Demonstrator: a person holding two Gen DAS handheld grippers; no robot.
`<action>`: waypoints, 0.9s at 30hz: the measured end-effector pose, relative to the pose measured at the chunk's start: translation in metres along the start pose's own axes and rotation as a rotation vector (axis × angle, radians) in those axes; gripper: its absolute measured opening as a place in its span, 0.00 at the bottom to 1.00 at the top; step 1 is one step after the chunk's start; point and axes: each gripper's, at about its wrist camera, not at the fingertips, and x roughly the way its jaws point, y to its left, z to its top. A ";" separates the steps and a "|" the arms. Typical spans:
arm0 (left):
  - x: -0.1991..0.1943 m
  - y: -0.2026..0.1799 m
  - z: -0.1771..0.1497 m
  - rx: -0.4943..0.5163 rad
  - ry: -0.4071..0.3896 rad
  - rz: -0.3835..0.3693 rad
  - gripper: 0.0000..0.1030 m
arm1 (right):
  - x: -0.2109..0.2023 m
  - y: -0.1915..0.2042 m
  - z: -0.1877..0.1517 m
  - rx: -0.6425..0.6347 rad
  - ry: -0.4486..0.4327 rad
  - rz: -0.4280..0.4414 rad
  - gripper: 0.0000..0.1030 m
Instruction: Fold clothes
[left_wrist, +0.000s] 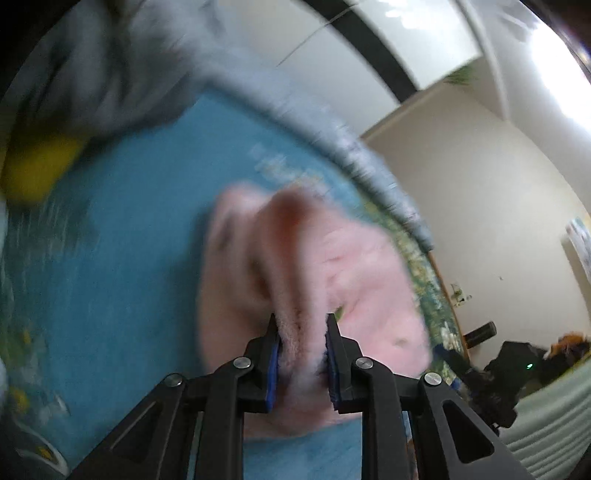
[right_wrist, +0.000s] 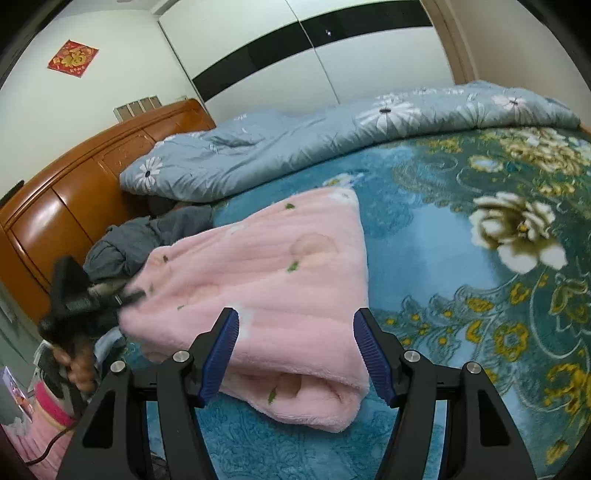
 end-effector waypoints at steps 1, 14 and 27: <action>0.001 0.006 -0.005 -0.019 -0.006 -0.011 0.24 | 0.004 -0.001 -0.001 0.006 0.011 0.003 0.64; -0.003 -0.013 0.003 0.061 -0.109 0.101 0.70 | 0.039 -0.049 0.001 0.249 0.087 0.103 0.75; 0.026 0.030 0.006 -0.117 -0.014 -0.030 0.84 | 0.091 -0.061 0.005 0.396 0.176 0.217 0.77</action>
